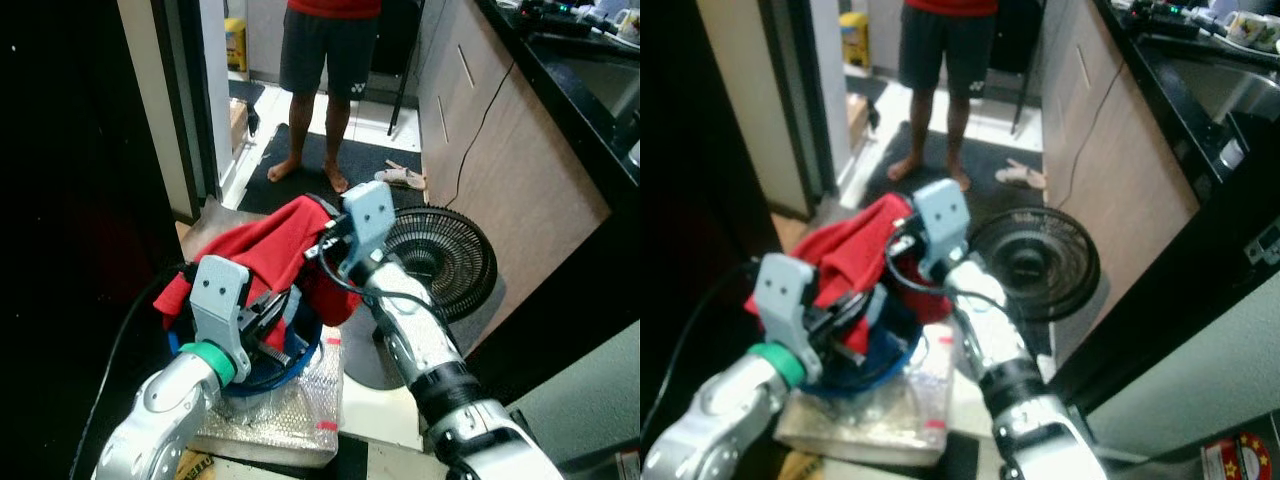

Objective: Clothes washing

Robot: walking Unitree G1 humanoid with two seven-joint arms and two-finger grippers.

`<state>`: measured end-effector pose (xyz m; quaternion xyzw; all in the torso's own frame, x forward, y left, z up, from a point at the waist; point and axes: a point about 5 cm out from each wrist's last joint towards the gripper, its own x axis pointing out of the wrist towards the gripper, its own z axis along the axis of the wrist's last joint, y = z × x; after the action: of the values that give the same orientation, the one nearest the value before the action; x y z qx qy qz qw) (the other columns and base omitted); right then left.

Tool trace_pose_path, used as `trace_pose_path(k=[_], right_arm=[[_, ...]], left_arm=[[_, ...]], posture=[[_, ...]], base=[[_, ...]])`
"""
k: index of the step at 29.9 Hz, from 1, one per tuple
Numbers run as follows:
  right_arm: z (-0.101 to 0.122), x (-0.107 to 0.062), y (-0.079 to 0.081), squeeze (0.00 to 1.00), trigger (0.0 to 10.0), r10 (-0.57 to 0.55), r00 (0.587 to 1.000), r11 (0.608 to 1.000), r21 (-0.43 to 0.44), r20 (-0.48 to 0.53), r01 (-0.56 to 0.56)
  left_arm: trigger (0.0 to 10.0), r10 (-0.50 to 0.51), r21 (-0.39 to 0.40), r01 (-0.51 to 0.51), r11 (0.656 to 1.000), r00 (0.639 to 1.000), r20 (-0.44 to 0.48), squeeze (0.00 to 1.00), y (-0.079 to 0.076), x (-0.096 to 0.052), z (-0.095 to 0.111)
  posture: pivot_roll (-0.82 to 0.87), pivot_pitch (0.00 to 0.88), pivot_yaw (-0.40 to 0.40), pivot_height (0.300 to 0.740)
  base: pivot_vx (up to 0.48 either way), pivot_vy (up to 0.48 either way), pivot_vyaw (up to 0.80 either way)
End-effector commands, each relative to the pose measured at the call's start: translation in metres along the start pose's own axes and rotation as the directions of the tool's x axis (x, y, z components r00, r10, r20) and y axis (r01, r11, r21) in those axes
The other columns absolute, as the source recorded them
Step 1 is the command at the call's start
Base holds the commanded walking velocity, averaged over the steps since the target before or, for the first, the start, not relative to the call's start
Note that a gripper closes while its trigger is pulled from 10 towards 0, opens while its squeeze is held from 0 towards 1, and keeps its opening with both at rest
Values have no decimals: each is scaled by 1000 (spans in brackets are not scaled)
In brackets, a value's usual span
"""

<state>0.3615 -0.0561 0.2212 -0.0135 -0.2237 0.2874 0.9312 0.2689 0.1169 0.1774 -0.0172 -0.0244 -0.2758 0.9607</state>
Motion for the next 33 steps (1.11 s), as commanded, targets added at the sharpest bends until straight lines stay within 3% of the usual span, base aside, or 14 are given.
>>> trace_pose_path(k=[1,2,9,14,15,16,18,19,20,21,23,24,30,33], right_arm=[[23,1,-17,0,10000,-66,992,998,11,107,65],[23,-4,-17,0,10000,-67,992,998,25,111,64],[36,-24,-23,0,10000,-26,989,996,87,142,14],[41,-29,-24,0,10000,3,989,995,101,150,-18],[40,-41,-33,0,10000,-1,992,994,108,129,-13],[40,-41,-33,0,10000,-1,992,994,108,129,-13],[40,-58,-51,0,10000,-99,989,987,139,113,83],[40,-58,-51,0,10000,-99,989,987,139,113,83],[46,-63,-59,0,10000,-182,975,972,175,130,158],[53,-65,-66,0,10000,-247,956,961,167,160,220],[59,-67,-69,0,10000,-283,942,953,159,178,257],[70,-66,-70,0,10000,-295,930,955,103,221,279],[102,-63,-62,0,10000,-225,925,964,-68,307,258],[75,-71,-50,0,10000,-155,971,968,-168,183,186]], left_arm=[[10000,0,-8,0,1000,999,-49,0,-1,-2,-11],[10000,9,-9,-10,1000,999,-31,1000,0,0,-8],[10000,-17,6,17,1000,999,29,1000,1,1,6],[10000,-23,9,22,1000,999,43,1000,1,0,10],[10000,-31,17,30,999,995,95,1000,0,1,24],[10000,-31,17,30,999,995,95,1000,0,1,24],[10000,-22,21,17,1000,975,219,1000,2,3,59],[10000,-22,21,17,1000,975,219,1000,2,3,59],[10000,3,33,-13,999,957,291,0,6,4,79],[10000,36,50,-57,997,935,353,0,11,5,97],[10000,56,59,-86,995,919,390,0,14,5,107],[10000,62,94,-111,989,905,421,0,16,5,117],[10000,16,217,-134,967,880,475,0,8,7,136],[10000,-36,288,-131,949,859,511,0,-9,8,147]], posture=[[81,71,-32,740],[77,69,-30,740],[70,63,-22,740],[70,63,-22,740],[66,59,-23,740],[66,59,-23,740],[67,57,-20,740],[67,57,-20,740],[66,55,-18,740],[63,52,-12,740],[63,52,-11,740],[62,49,-8,740],[56,49,-4,740],[56,44,-11,740]], base=[[0,0,0],[0,0,0],[0,0,0],[0,0,0],[0,0,0],[0,0,0],[0,0,0],[0,0,0],[0,0,0],[0,0,0],[0,0,0],[0,0,0],[0,0,0],[0,0,0]])
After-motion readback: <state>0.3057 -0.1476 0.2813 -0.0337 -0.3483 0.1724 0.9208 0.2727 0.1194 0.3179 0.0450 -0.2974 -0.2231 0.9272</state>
